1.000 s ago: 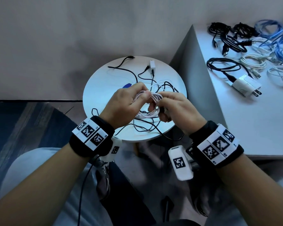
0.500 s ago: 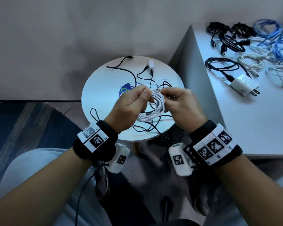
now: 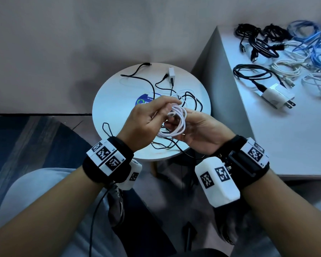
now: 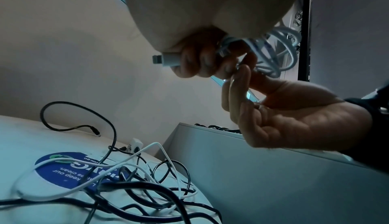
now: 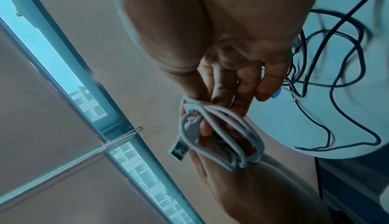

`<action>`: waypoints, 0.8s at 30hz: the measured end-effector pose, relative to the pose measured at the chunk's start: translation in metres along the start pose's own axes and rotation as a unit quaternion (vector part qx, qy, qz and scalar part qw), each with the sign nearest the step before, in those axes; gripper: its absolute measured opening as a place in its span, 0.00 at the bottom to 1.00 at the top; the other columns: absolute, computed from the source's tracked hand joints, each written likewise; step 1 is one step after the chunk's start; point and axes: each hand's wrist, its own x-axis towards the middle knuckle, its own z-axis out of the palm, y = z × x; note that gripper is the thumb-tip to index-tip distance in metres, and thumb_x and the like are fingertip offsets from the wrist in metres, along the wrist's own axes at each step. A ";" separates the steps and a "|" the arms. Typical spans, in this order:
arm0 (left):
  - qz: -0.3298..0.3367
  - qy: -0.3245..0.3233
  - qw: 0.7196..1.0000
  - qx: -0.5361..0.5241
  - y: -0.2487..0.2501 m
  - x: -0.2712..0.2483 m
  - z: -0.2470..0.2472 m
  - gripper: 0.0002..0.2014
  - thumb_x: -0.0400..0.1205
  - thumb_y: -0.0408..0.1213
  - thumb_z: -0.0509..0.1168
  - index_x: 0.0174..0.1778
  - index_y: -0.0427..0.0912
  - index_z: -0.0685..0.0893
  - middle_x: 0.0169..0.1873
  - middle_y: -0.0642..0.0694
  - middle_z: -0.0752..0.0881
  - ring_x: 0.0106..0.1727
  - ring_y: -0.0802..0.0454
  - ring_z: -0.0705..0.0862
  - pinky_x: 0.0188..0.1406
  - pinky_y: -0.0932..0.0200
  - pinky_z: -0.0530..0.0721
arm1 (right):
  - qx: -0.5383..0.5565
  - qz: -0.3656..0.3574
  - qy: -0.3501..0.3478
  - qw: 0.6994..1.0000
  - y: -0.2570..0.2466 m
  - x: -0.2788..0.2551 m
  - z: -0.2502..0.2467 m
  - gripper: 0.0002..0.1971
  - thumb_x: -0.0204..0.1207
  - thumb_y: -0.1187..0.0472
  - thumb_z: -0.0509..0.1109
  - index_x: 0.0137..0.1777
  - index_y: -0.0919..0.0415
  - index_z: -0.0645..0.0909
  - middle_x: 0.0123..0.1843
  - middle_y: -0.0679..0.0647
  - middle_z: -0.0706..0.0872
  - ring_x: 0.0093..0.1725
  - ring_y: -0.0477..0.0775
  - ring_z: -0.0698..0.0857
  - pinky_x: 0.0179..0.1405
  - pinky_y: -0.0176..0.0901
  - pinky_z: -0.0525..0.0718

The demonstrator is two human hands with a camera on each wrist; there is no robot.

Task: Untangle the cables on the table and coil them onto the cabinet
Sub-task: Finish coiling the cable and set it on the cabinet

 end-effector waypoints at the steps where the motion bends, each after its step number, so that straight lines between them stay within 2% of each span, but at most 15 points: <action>1: 0.000 -0.001 1.000 0.012 -0.002 0.000 0.000 0.15 0.90 0.39 0.56 0.63 0.42 0.86 0.45 0.50 0.91 0.46 0.53 0.89 0.47 0.47 0.88 | 0.011 0.002 -0.010 1.000 0.001 0.000 0.002 0.13 0.70 0.64 0.70 0.55 0.62 0.83 0.43 0.54 0.91 0.48 0.52 0.90 0.63 0.51 0.83; 3: 0.000 0.011 0.998 0.059 -0.004 0.000 0.001 0.15 0.90 0.43 0.54 0.59 0.42 0.85 0.42 0.50 0.91 0.43 0.50 0.89 0.43 0.45 0.87 | 0.068 0.005 -0.018 0.998 0.002 0.001 0.005 0.12 0.72 0.66 0.66 0.55 0.64 0.83 0.40 0.56 0.90 0.47 0.55 0.90 0.63 0.56 0.83; 5: 0.002 0.042 0.991 0.125 -0.005 0.000 0.004 0.15 0.89 0.45 0.54 0.57 0.43 0.83 0.39 0.50 0.89 0.39 0.46 0.87 0.40 0.44 0.85 | 0.114 0.002 -0.022 0.993 0.001 0.001 0.008 0.15 0.72 0.64 0.60 0.54 0.66 0.84 0.38 0.58 0.87 0.42 0.56 0.88 0.51 0.52 0.86; 6: 0.003 0.061 0.985 0.160 -0.005 0.000 0.005 0.14 0.89 0.45 0.54 0.56 0.43 0.82 0.37 0.50 0.88 0.37 0.44 0.86 0.38 0.45 0.84 | 0.108 -0.003 -0.023 0.994 0.001 0.002 0.011 0.17 0.72 0.62 0.58 0.55 0.67 0.83 0.39 0.59 0.86 0.41 0.56 0.86 0.47 0.49 0.86; 8: -0.001 0.090 0.973 0.212 -0.005 -0.001 0.009 0.14 0.88 0.46 0.55 0.54 0.42 0.82 0.34 0.49 0.87 0.35 0.40 0.84 0.34 0.48 0.80 | 0.045 -0.023 -0.009 0.999 0.003 0.003 0.015 0.22 0.71 0.59 0.59 0.60 0.69 0.82 0.46 0.63 0.83 0.42 0.55 0.82 0.45 0.48 0.81; 10: -0.006 0.109 0.965 0.237 -0.007 -0.001 0.011 0.12 0.88 0.45 0.57 0.53 0.41 0.81 0.33 0.47 0.87 0.35 0.37 0.84 0.32 0.49 0.78 | -0.045 -0.050 0.023 0.997 0.008 0.007 0.018 0.28 0.68 0.59 0.61 0.68 0.71 0.79 0.53 0.64 0.81 0.44 0.55 0.82 0.47 0.49 0.78; 12: -0.018 0.123 0.961 0.248 -0.010 0.001 0.010 0.12 0.87 0.45 0.57 0.52 0.41 0.81 0.34 0.45 0.88 0.35 0.35 0.85 0.32 0.50 0.76 | -0.143 -0.084 0.043 0.985 0.012 0.010 0.018 0.34 0.66 0.63 0.64 0.77 0.63 0.73 0.60 0.57 0.84 0.50 0.52 0.85 0.56 0.52 0.80; 14: -0.028 0.128 0.961 0.246 -0.011 0.002 0.008 0.13 0.88 0.46 0.56 0.52 0.41 0.81 0.34 0.45 0.88 0.36 0.35 0.85 0.32 0.49 0.76 | -0.215 -0.116 0.022 0.970 0.015 0.007 0.017 0.42 0.67 0.66 0.68 0.85 0.57 0.61 0.69 0.52 0.82 0.61 0.48 0.85 0.66 0.51 0.80; 15: -0.032 0.128 0.960 0.246 -0.011 0.003 0.008 0.13 0.88 0.46 0.56 0.51 0.41 0.80 0.34 0.45 0.88 0.36 0.35 0.85 0.33 0.48 0.77 | -0.235 -0.126 0.007 0.964 0.016 0.004 0.019 0.45 0.69 0.68 0.69 0.87 0.57 0.57 0.73 0.52 0.81 0.65 0.47 0.84 0.68 0.49 0.79; 17: -0.042 0.127 0.961 0.244 -0.012 0.004 0.006 0.15 0.88 0.48 0.55 0.49 0.40 0.80 0.34 0.45 0.88 0.36 0.34 0.84 0.34 0.45 0.79 | -0.283 -0.152 0.017 0.947 0.017 0.001 0.018 0.43 0.74 0.67 0.71 0.87 0.57 0.57 0.76 0.55 0.80 0.66 0.46 0.84 0.69 0.47 0.81; 19: -0.043 0.121 0.966 0.226 -0.014 0.005 0.004 0.16 0.88 0.48 0.54 0.48 0.40 0.80 0.33 0.46 0.88 0.35 0.35 0.84 0.34 0.43 0.80 | -0.331 -0.180 0.062 0.924 0.016 0.002 0.017 0.33 0.80 0.58 0.71 0.84 0.52 0.66 0.67 0.65 0.86 0.57 0.46 0.85 0.68 0.61 0.84; 20: -0.040 0.119 0.968 0.218 -0.015 0.005 0.003 0.16 0.88 0.48 0.54 0.47 0.40 0.80 0.31 0.46 0.87 0.34 0.36 0.83 0.33 0.43 0.80 | -0.342 -0.185 0.076 0.918 0.015 0.001 0.017 0.29 0.81 0.52 0.70 0.82 0.48 0.70 0.62 0.71 0.86 0.51 0.50 0.83 0.65 0.69 0.83; 21: -0.038 0.119 0.969 0.212 -0.015 0.005 0.002 0.16 0.88 0.48 0.54 0.46 0.40 0.80 0.30 0.47 0.86 0.32 0.37 0.82 0.32 0.43 0.80 | -0.344 -0.185 0.080 0.917 0.014 0.001 0.018 0.27 0.81 0.49 0.70 0.80 0.46 0.73 0.60 0.73 0.85 0.47 0.54 0.81 0.61 0.73 0.83; 22: -0.040 0.119 0.971 0.206 -0.014 0.005 0.001 0.17 0.88 0.48 0.55 0.45 0.40 0.80 0.28 0.48 0.84 0.31 0.38 0.80 0.31 0.43 0.79 | -0.333 -0.186 0.082 0.921 0.013 0.000 0.019 0.23 0.83 0.50 0.70 0.78 0.46 0.75 0.59 0.74 0.86 0.45 0.56 0.81 0.60 0.71 0.84; 24: -0.052 0.120 0.974 0.184 -0.012 0.007 -0.002 0.18 0.88 0.49 0.55 0.41 0.39 0.80 0.24 0.49 0.80 0.29 0.41 0.77 0.30 0.45 0.77 | -0.284 -0.186 0.089 0.936 0.009 -0.001 0.022 0.16 0.86 0.58 0.67 0.72 0.54 0.80 0.56 0.69 0.90 0.43 0.55 0.86 0.56 0.60 0.90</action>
